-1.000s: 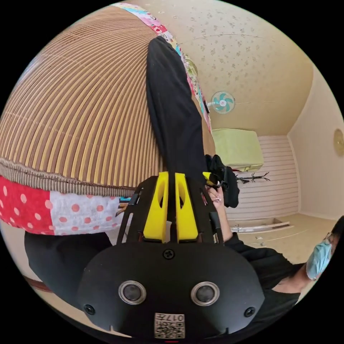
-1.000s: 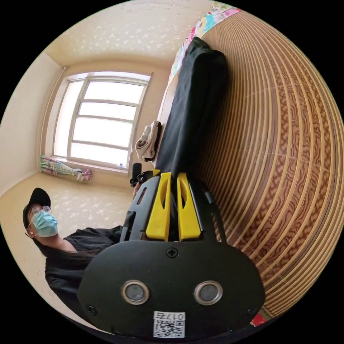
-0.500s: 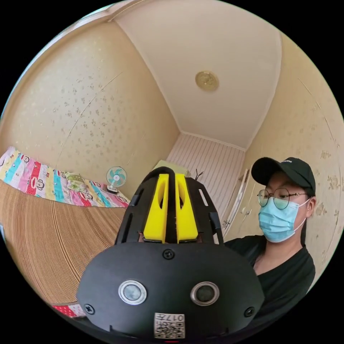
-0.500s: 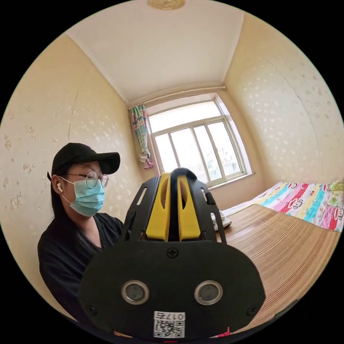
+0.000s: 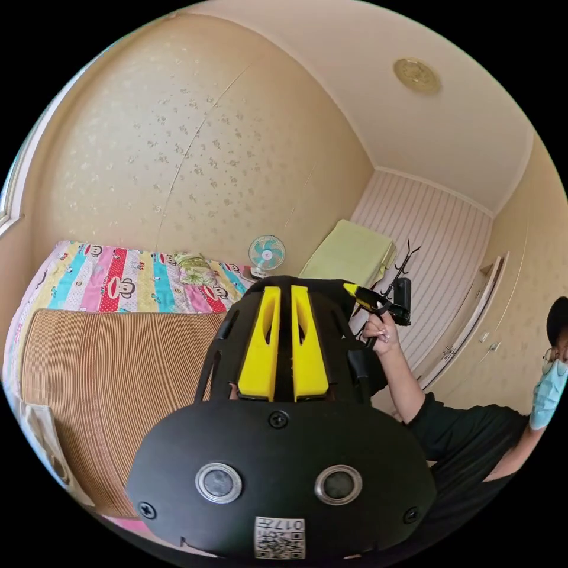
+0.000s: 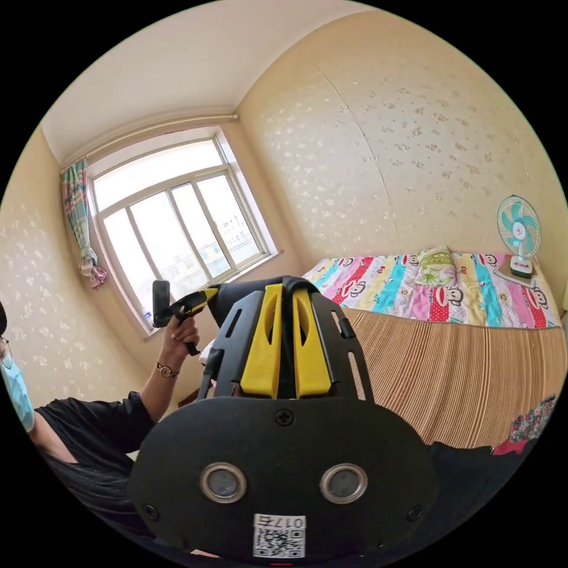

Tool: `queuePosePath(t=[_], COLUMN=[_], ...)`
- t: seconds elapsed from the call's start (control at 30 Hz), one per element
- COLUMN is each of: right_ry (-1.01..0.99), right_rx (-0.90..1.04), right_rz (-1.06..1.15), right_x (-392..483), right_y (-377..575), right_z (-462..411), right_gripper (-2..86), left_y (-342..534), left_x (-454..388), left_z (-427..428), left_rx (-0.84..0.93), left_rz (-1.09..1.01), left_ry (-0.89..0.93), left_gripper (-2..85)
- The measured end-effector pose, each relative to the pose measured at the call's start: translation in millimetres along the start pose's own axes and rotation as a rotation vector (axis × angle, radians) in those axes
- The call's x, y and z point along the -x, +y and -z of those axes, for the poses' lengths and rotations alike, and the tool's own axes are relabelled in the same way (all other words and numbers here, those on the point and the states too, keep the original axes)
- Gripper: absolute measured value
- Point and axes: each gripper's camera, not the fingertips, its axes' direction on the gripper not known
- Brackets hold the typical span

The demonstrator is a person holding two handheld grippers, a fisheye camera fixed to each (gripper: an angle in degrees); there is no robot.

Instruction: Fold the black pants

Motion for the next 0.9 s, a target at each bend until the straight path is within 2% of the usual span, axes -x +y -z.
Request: queuePosePath(t=[0.1, 0.17, 0.23, 0.3, 0.4, 0.5, 0.6, 0.67, 0.73, 0.83, 0.9], right_ry=[-0.018, -0.036, -0.13, -0.183, -0.054, -0.022, -0.167, -0.339, -0.409, -0.369, -0.331], right_rx=[0.122, 0.265, 0.383, 0.513, 0.686, 0.676, 0.596, 0.568, 0.644, 0.66, 0.668], right_rz=[-0.09, -0.156, -0.239, -0.306, -0.393, -0.483, -0.655, -0.832, -0.817, -0.827, -0.877], right_x=[-43, -74, -88, -88, -85, -113, -166, -204, -211, -221, -232], right_y=[79, 178, 259, 327, 383, 375, 356, 355, 353, 351, 352], right_z=[-37, -61, -67, -66, -53, -42, -55, -80, -105, -126, -123], right_gripper=[2.2, 2.5, 2.9, 3.5, 5.1, 11.9, 18.2, 21.8, 23.1, 22.9, 21.2], left_y=[91, 171, 280, 348, 401, 384, 333, 299, 270, 270, 276], left_x=[32, 50, 66, 64, 63, 78, 101, 114, 133, 140, 124], left_z=[-49, -74, -82, -77, -45, -8, -15, -38, -83, -149, -153], left_rx=[0.15, 0.268, 0.38, 0.465, 0.53, 0.391, 0.314, 0.312, 0.365, 0.561, 0.5], left_rz=[0.081, 0.16, 0.347, 0.468, 0.605, 0.656, 0.589, 0.54, 0.523, 0.531, 0.518], left_ry=[-0.022, 0.015, 0.098, 0.112, 0.06, 0.033, 0.013, 0.008, 0.011, 0.069, 0.036], left_gripper=[3.3, 3.5, 4.0, 4.7, 8.4, 13.3, 14.9, 16.0, 17.0, 18.0, 17.1])
